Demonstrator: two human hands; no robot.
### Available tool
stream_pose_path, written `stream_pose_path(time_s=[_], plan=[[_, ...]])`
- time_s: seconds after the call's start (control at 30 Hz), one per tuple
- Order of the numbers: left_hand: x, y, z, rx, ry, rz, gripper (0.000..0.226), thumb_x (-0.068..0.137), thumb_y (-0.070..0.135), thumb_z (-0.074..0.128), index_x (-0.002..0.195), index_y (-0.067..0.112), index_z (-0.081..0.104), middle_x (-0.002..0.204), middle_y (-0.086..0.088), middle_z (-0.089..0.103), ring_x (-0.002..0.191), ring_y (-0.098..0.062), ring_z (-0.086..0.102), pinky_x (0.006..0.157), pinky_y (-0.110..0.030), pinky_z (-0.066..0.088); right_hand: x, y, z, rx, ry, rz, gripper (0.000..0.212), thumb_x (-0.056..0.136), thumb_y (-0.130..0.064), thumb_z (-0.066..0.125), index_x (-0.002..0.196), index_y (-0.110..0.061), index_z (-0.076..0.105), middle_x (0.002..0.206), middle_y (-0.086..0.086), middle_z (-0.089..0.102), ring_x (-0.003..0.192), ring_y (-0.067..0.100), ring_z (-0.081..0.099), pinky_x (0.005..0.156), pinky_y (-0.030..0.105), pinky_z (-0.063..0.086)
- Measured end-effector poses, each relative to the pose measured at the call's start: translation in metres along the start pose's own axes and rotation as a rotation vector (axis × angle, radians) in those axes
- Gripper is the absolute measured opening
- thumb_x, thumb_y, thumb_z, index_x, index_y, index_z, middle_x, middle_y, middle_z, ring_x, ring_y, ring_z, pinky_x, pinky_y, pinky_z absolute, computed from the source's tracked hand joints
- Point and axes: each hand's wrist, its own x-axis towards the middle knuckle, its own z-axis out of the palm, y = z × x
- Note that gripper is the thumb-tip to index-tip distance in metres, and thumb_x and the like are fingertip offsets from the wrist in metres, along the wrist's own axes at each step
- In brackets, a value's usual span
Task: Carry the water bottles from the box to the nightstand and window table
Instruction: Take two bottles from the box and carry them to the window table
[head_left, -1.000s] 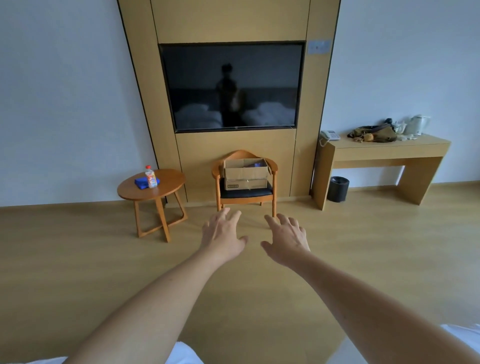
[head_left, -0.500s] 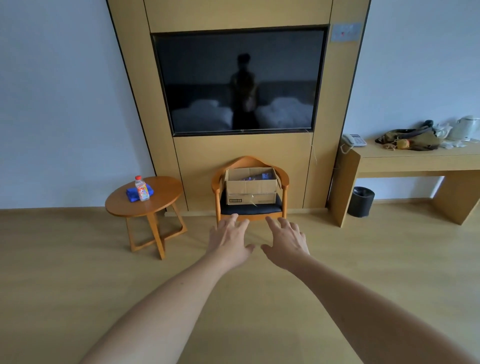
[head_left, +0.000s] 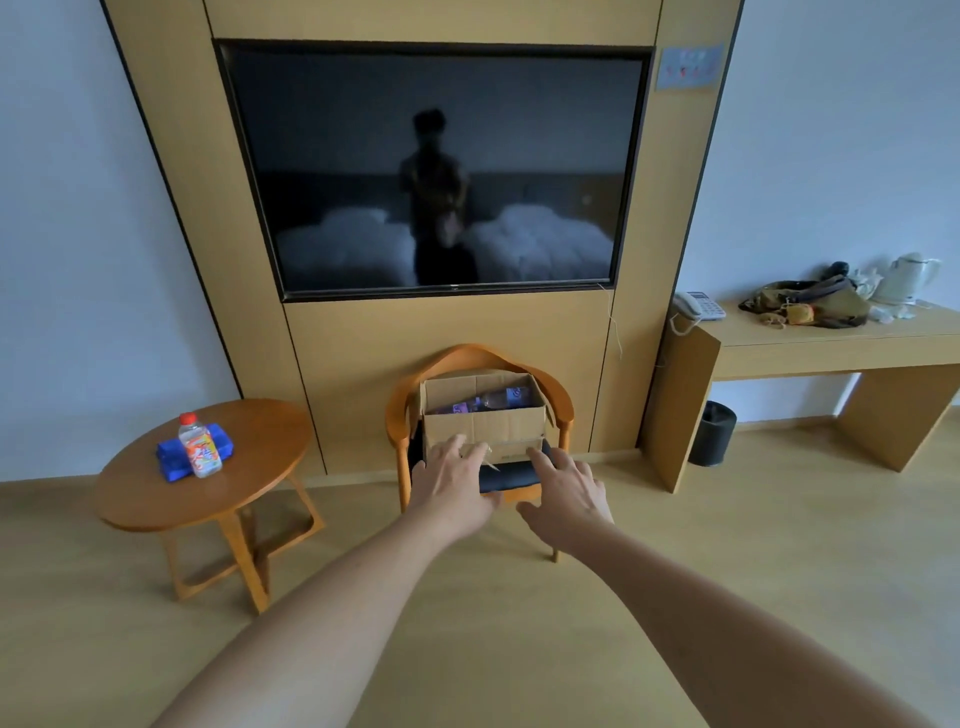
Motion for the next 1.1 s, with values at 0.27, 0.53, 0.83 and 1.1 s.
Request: stream_pose_path(time_s=[0.27, 0.53, 0.83, 1.1], plan=[[0.126, -0.054, 0.015, -0.001, -0.047, 0.023, 0.082, 0.091, 0.056, 0.065, 0.159, 0.028, 0.029, 0.168, -0.004, 0.023, 0.153, -0.028, 0.023, 0.122, -0.050, 0.031, 0.124, -0.012, 0.027, 0.013, -0.043, 0.049, 0.076, 0.092, -0.041, 0.064, 0.155, -0.034, 0.023, 0.156, 0.005, 0.036, 0.136, 0.033, 0.040, 0.107, 0.050, 0.041], [0.257, -0.085, 0.063, 0.003, -0.104, -0.024, 0.085, 0.089, 0.056, 0.066, 0.158, 0.030, 0.025, 0.168, -0.004, 0.020, 0.153, -0.029, 0.021, 0.119, -0.054, 0.033, 0.266, 0.018, 0.069, 0.037, -0.100, 0.048, 0.080, 0.094, -0.042, 0.061, 0.159, -0.034, 0.015, 0.162, 0.009, 0.028, 0.144, 0.035, 0.032, 0.114, 0.052, 0.035], [0.408, -0.090, 0.101, -0.051, -0.191, -0.176, 0.100, 0.088, 0.054, 0.070, 0.163, 0.025, 0.009, 0.171, -0.004, 0.012, 0.155, -0.030, 0.018, 0.121, -0.054, 0.030, 0.431, 0.062, 0.096, 0.015, -0.261, 0.059, 0.087, 0.095, -0.049, 0.060, 0.160, -0.038, 0.004, 0.164, 0.009, 0.023, 0.146, 0.035, 0.029, 0.115, 0.053, 0.034], [0.499, -0.117, 0.140, -0.023, -0.275, -0.239, 0.097, 0.087, 0.058, 0.065, 0.161, 0.032, 0.008, 0.170, 0.002, 0.014, 0.152, -0.029, 0.024, 0.117, -0.053, 0.035, 0.532, 0.082, 0.137, 0.021, -0.344, 0.082, 0.086, 0.094, -0.051, 0.059, 0.159, -0.040, 0.004, 0.160, 0.006, 0.027, 0.139, 0.033, 0.035, 0.110, 0.050, 0.037]])
